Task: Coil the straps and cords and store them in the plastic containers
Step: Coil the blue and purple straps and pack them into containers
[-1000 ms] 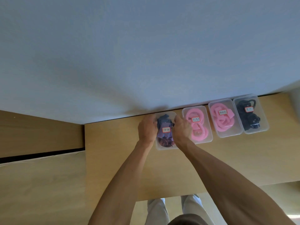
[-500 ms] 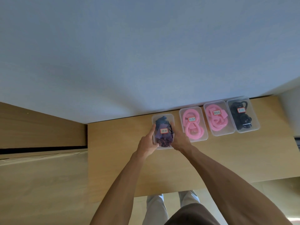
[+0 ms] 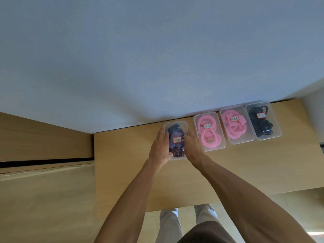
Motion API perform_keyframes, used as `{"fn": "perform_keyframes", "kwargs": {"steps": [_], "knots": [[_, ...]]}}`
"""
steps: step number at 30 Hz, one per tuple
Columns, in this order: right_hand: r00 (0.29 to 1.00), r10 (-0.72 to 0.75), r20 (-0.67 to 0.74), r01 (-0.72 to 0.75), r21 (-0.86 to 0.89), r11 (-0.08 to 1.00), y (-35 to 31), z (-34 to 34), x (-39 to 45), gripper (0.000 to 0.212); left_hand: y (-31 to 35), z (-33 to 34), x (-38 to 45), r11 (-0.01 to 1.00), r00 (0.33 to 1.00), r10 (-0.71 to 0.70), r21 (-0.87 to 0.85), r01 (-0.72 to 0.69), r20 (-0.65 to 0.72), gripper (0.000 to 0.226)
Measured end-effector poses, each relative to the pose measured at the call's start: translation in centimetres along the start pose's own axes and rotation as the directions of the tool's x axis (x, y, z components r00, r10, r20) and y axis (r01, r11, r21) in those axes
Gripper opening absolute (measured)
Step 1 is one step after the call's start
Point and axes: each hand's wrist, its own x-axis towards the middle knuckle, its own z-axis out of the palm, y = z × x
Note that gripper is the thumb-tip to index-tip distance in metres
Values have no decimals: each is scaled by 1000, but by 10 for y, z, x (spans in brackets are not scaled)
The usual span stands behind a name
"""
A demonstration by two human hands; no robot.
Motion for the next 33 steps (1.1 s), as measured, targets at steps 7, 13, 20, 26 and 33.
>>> {"fn": "perform_keyframes", "kwargs": {"steps": [7, 13, 20, 26, 33], "knots": [[996, -78, 46, 82, -105, 991, -3, 11, -3, 88, -3, -1, 10, 999, 999, 36, -14, -36, 38, 102], [997, -29, 74, 36, -92, 995, -6, 9, 3, 106, -6, 2, 13, 999, 999, 42, -10, -42, -27, 106], [994, -109, -32, 96, -265, 959, -7, -9, 15, 77, -3, -14, 34, 995, 988, 20, -90, -34, -150, 48], [992, -129, 12, 128, -238, 963, -15, 2, 14, 110, 0, -4, 45, 991, 986, 130, 14, -130, -103, 75], [980, -197, 42, 201, -207, 958, -5, -6, 16, 103, 3, 3, 41, 997, 991, 73, 46, -69, -109, 64]]}}
